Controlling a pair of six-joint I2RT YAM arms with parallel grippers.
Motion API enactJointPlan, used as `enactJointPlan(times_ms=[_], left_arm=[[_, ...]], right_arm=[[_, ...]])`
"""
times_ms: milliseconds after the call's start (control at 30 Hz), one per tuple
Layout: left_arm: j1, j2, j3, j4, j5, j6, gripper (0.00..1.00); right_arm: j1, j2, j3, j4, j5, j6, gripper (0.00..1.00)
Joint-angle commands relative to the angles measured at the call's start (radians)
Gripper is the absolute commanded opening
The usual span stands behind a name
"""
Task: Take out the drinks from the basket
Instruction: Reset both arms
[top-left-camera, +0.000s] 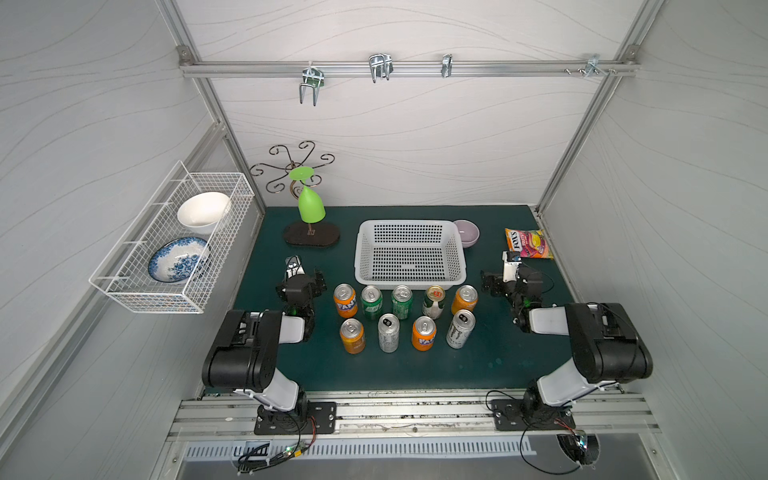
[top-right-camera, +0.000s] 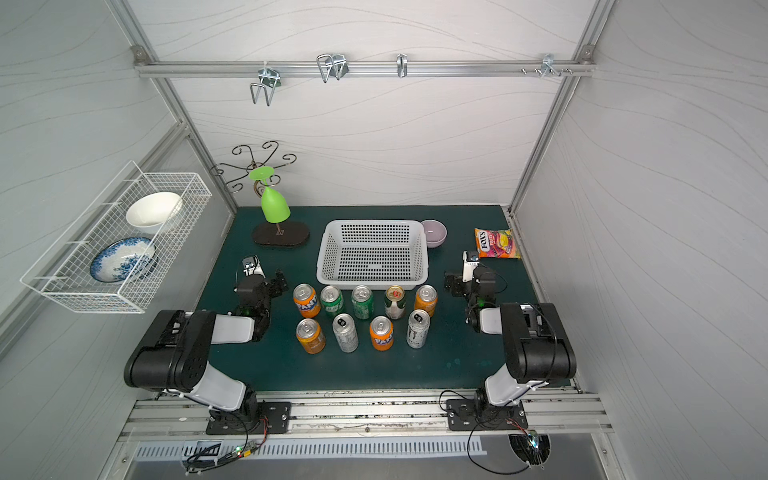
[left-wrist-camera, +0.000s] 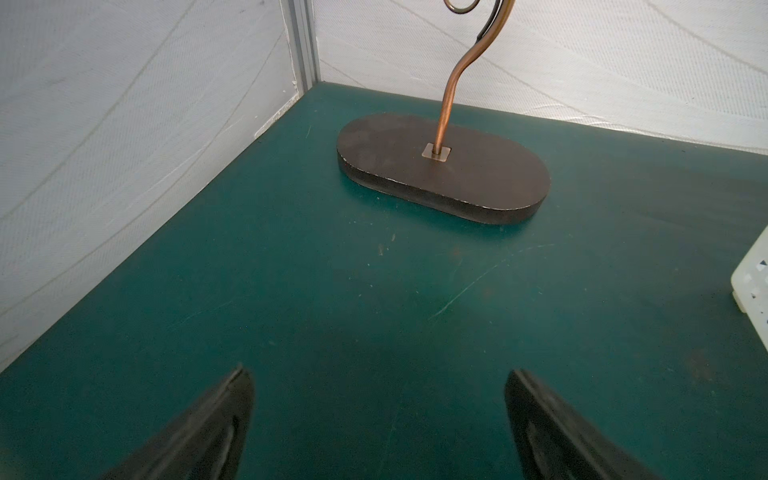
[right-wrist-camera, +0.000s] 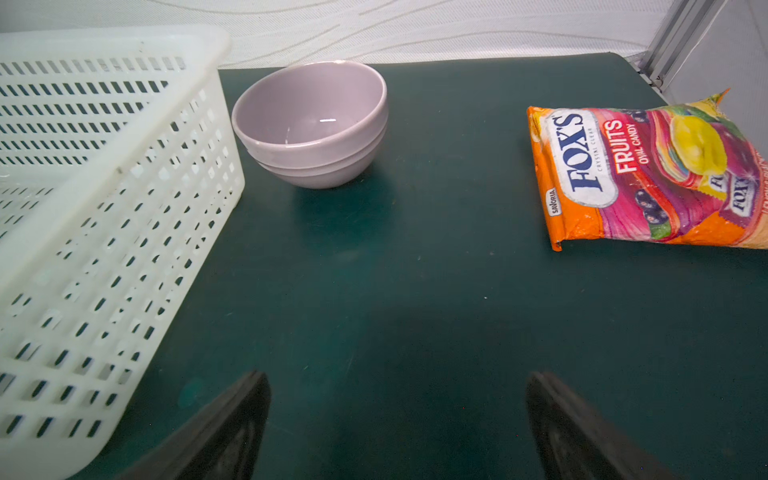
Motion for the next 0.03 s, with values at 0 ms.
enactJointPlan(times_ms=[0], left_arm=[[0.004,-0.004,0.015,0.022,0.007,0.01,0.99]], right_arm=[[0.005,0.0,0.016,-0.009,0.009,-0.009,0.99]])
